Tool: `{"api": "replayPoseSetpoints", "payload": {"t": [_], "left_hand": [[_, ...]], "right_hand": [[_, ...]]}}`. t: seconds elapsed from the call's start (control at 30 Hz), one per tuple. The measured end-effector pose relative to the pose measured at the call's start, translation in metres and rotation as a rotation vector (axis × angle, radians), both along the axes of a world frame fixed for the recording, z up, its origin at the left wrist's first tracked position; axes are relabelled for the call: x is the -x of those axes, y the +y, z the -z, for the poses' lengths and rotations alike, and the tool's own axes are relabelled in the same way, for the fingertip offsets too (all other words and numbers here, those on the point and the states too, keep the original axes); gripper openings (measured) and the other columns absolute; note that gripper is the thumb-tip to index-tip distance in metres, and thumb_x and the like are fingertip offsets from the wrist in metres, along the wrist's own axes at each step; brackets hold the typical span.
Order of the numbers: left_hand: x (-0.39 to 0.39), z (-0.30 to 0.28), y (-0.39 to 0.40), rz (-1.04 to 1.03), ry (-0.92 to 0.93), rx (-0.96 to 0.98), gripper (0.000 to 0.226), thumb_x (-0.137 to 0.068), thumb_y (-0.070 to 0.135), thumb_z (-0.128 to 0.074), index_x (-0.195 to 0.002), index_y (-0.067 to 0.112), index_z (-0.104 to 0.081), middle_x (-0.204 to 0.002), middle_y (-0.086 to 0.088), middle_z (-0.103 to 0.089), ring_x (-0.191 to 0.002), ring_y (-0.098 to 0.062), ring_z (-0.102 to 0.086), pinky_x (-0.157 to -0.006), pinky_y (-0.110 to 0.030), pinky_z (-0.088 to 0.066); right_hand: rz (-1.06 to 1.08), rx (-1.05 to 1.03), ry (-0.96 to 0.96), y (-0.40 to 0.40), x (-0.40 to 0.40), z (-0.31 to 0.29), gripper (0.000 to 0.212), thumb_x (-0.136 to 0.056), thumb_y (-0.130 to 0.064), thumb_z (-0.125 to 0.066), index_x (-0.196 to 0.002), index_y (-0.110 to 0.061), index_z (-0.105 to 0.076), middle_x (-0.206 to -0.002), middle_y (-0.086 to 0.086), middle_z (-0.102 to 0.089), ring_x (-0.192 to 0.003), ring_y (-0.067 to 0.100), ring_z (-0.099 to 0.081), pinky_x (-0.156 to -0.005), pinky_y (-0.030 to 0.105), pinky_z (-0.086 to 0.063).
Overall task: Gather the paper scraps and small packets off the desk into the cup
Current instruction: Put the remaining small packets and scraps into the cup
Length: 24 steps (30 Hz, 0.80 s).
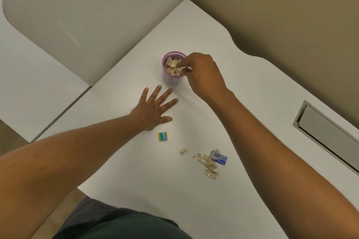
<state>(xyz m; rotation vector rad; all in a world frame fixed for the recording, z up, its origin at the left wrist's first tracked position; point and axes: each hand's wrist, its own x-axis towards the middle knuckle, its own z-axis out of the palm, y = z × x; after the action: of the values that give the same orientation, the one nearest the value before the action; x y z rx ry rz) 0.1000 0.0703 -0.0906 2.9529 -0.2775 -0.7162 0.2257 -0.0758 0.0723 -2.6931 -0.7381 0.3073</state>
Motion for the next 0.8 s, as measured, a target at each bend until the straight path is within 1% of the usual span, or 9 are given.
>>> {"api": "replayPoseSetpoints", "payload": {"t": [0.1, 0.2, 0.3, 0.37, 0.43, 0.5, 0.6, 0.7, 0.8], "left_hand": [[0.002, -0.001, -0.001, 0.001, -0.022, -0.014, 0.074, -0.101, 0.071, -0.01, -0.155, 0.043, 0.032, -0.173, 0.003, 0.031, -0.161, -0.035, 0.025, -0.128, -0.065, 0.007], [0.003, -0.001, -0.003, -0.004, -0.016, -0.022, 0.074, -0.101, 0.071, -0.01, -0.157, 0.043, 0.029, -0.173, 0.003, 0.031, -0.161, -0.035, 0.024, -0.128, -0.065, 0.007], [0.003, -0.002, 0.0, 0.008, -0.019, -0.006, 0.075, -0.101, 0.07, -0.01, -0.161, 0.042, 0.022, -0.173, 0.002, 0.031, -0.161, -0.035, 0.025, -0.128, -0.065, 0.008], [0.004, -0.002, 0.001, 0.016, -0.024, 0.005, 0.074, -0.102, 0.068, -0.014, -0.162, 0.041, 0.021, -0.174, 0.002, 0.03, -0.161, -0.035, 0.025, -0.128, -0.065, 0.008], [0.004, 0.0, 0.001, 0.013, -0.029, -0.004, 0.075, -0.103, 0.068, -0.015, -0.161, 0.04, 0.023, -0.174, 0.001, 0.03, -0.162, -0.035, 0.023, -0.128, -0.065, 0.006], [0.003, 0.002, 0.002, 0.007, -0.039, -0.006, 0.076, -0.101, 0.07, -0.017, -0.16, 0.041, 0.022, -0.174, 0.002, 0.027, -0.163, -0.033, 0.021, -0.128, -0.065, 0.006], [0.005, 0.002, 0.002, -0.029, -0.057, 0.086, 0.079, -0.098, 0.072, -0.019, -0.166, 0.04, 0.004, -0.178, -0.001, 0.014, -0.165, -0.032, 0.012, -0.128, -0.065, 0.008], [0.007, -0.002, 0.001, 0.025, -0.142, 0.064, 0.087, -0.093, 0.078, -0.004, -0.166, 0.033, -0.018, -0.177, -0.009, -0.007, -0.163, -0.043, -0.01, -0.124, -0.07, -0.011], [0.005, -0.001, 0.001, -0.016, -0.096, 0.113, 0.091, -0.089, 0.083, -0.003, -0.167, 0.037, -0.013, -0.178, -0.004, 0.0, -0.165, -0.037, -0.001, -0.125, -0.07, 0.005]], "right_hand": [[0.055, -0.078, -0.065, -0.022, 0.045, 0.009, 0.031, -0.088, 0.0, -0.061, -0.111, -0.015, -0.077, -0.109, 0.01, -0.071, -0.1, 0.028, -0.067, -0.087, 0.03, -0.048], [0.105, -0.133, -0.026, -0.038, 0.106, 0.034, 0.025, -0.089, 0.001, -0.06, -0.104, -0.012, -0.076, -0.101, 0.011, -0.069, -0.096, 0.032, -0.064, -0.084, 0.038, -0.052], [-0.013, -0.068, 0.072, -0.04, 0.169, 0.069, 0.02, -0.094, -0.012, -0.06, -0.109, -0.012, -0.073, -0.112, 0.009, -0.067, -0.104, 0.031, -0.06, -0.081, 0.04, -0.055], [-0.153, -0.046, 0.078, -0.04, 0.191, 0.092, 0.027, -0.095, -0.019, -0.061, -0.119, -0.011, -0.071, -0.128, 0.011, -0.065, -0.114, 0.034, -0.057, -0.09, 0.042, -0.054], [-0.279, 0.039, 0.078, -0.044, 0.198, 0.107, 0.03, -0.095, -0.018, -0.06, -0.123, -0.012, -0.068, -0.139, 0.014, -0.058, -0.125, 0.039, -0.052, -0.101, 0.046, -0.048], [-0.324, 0.105, 0.032, -0.052, 0.197, 0.115, 0.026, -0.093, -0.008, -0.06, -0.116, -0.01, -0.071, -0.136, 0.014, -0.061, -0.121, 0.04, -0.055, -0.096, 0.047, -0.049], [-0.24, 0.133, 0.014, -0.076, 0.192, 0.114, 0.024, -0.088, 0.0, -0.057, -0.106, -0.006, -0.071, -0.119, 0.012, -0.067, -0.107, 0.037, -0.059, -0.082, 0.044, -0.052], [-0.134, 0.172, -0.004, -0.112, 0.192, 0.111, 0.018, -0.084, 0.004, -0.058, -0.095, -0.003, -0.071, -0.111, 0.011, -0.069, -0.102, 0.034, -0.061, -0.082, 0.042, -0.052], [-0.081, 0.154, -0.018, -0.15, 0.21, 0.109, 0.023, -0.079, 0.008, -0.069, -0.098, -0.003, -0.073, -0.119, 0.013, -0.07, -0.108, 0.034, -0.066, -0.09, 0.04, -0.057]]}}
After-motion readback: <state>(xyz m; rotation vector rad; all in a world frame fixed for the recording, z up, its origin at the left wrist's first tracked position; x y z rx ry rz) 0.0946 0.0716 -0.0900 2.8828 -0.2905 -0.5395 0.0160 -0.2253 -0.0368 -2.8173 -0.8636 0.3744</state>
